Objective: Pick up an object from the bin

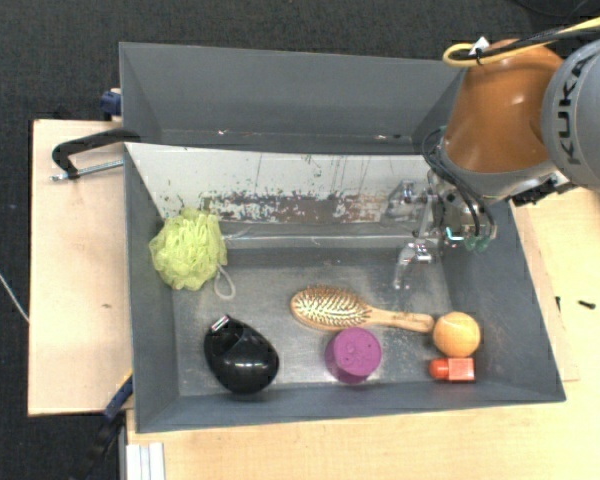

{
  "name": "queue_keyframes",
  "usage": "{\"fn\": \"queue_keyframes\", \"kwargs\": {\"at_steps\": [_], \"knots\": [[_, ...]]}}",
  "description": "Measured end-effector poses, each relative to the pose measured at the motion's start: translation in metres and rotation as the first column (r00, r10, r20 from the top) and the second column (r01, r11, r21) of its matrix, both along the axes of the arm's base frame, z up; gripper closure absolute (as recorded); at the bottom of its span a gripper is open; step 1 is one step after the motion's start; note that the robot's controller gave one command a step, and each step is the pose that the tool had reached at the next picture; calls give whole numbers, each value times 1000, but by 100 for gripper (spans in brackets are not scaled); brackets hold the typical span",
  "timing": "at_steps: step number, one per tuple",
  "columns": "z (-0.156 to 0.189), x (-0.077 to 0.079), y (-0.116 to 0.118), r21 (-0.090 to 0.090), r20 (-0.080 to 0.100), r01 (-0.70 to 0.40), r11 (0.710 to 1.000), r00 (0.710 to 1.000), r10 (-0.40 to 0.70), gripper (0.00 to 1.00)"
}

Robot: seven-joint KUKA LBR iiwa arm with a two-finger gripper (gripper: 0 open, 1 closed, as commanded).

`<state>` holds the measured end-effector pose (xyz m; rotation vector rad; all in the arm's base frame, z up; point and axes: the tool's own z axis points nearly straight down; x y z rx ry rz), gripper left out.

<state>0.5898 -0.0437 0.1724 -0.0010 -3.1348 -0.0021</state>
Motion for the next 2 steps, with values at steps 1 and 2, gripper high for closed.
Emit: {"fn": "queue_keyframes", "kwargs": {"at_steps": [1,2], "knots": [[5,2,0,-1,8,-1,1000,1000,1,0],[-56,-11,45,0,12,73,997,997,-73,0]]}}
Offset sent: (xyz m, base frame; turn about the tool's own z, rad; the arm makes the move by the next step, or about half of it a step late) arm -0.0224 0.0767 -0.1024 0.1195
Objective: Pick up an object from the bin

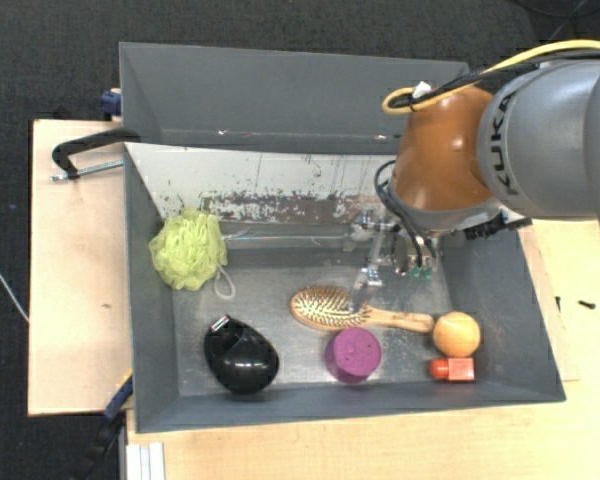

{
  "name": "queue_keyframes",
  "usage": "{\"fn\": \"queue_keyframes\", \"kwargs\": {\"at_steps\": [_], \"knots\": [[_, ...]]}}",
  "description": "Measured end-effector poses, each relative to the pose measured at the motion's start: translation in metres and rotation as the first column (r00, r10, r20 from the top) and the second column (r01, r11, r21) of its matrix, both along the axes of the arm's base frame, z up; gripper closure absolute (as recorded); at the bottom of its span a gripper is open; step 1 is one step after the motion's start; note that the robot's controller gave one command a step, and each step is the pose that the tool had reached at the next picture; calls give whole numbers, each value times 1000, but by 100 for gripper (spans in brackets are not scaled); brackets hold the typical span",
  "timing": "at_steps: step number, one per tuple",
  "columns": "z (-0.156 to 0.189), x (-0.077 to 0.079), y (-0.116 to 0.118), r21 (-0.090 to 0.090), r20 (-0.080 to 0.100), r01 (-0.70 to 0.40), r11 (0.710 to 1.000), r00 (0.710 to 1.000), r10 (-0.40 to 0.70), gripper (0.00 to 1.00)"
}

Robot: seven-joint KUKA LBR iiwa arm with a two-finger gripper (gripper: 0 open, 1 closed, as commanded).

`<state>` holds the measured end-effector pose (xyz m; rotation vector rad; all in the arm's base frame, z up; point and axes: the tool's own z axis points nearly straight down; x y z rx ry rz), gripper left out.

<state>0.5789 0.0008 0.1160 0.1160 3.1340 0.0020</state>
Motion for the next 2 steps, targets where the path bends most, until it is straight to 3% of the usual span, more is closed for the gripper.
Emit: {"fn": "queue_keyframes", "kwargs": {"at_steps": [2], "knots": [[-1,-4,30,1,-1,51,999,999,-51,0]]}}
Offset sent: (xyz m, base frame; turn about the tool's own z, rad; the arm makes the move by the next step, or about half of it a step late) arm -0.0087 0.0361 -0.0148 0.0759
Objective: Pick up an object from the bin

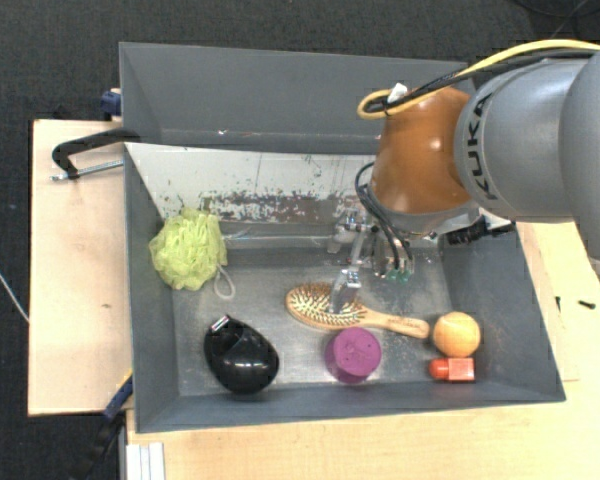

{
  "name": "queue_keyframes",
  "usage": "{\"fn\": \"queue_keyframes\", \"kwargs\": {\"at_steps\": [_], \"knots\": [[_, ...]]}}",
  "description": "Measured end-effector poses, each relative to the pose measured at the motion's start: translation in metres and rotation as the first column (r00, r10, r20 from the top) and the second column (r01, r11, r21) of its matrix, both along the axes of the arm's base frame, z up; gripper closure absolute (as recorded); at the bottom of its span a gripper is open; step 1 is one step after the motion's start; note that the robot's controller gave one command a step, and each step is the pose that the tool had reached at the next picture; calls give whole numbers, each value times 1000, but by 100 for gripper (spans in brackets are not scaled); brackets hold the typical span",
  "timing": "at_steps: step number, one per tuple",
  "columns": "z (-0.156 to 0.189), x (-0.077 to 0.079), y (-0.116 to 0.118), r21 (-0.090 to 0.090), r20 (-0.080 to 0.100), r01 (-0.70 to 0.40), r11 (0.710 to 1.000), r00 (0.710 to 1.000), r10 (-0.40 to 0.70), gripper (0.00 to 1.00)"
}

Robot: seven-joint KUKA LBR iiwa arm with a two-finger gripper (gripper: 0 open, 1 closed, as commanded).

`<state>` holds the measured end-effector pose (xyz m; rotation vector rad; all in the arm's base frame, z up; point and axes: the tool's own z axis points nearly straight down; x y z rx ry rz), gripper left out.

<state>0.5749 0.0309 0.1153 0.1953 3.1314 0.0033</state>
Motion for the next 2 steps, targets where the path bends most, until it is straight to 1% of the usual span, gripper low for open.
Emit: {"fn": "queue_keyframes", "kwargs": {"at_steps": [1,2], "knots": [[-40,-19,1,2,-2,47,999,999,-47,0],[-38,-24,-7,6,-2,130,991,991,-130,100]]}}
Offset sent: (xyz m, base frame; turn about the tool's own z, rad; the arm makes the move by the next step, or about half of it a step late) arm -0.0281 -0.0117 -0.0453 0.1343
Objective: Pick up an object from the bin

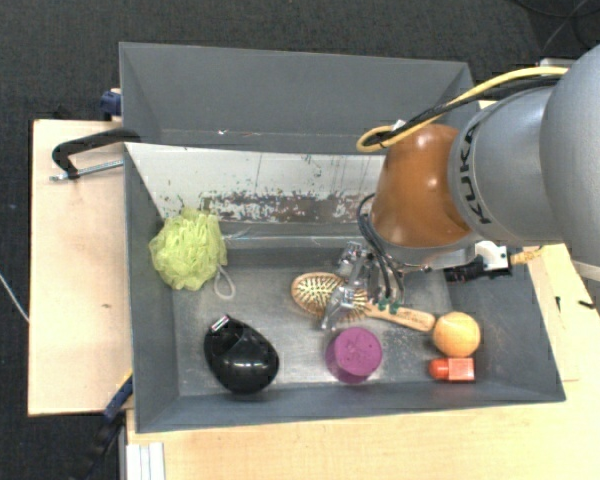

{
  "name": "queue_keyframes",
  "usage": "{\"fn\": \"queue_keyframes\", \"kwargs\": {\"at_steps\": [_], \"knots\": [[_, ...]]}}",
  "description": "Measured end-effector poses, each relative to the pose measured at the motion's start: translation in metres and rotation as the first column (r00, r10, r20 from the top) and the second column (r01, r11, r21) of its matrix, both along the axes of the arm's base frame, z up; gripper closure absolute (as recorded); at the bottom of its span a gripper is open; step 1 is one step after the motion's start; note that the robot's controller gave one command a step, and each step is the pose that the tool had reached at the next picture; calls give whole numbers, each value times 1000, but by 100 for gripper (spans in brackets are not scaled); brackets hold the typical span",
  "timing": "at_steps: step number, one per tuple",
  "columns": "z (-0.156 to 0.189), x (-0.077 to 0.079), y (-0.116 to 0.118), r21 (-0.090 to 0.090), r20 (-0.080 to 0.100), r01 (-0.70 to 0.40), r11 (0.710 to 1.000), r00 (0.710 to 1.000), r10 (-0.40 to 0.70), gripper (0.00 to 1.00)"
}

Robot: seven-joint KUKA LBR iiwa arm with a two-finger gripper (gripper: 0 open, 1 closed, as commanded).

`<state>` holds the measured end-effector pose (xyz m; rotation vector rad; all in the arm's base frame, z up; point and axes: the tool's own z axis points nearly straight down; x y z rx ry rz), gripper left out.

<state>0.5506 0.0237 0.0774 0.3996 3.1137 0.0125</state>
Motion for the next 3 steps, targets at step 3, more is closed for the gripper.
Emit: {"fn": "queue_keyframes", "kwargs": {"at_steps": [3], "knots": [[22,-3,0,-4,-3,-1,1000,1000,1,100]]}}
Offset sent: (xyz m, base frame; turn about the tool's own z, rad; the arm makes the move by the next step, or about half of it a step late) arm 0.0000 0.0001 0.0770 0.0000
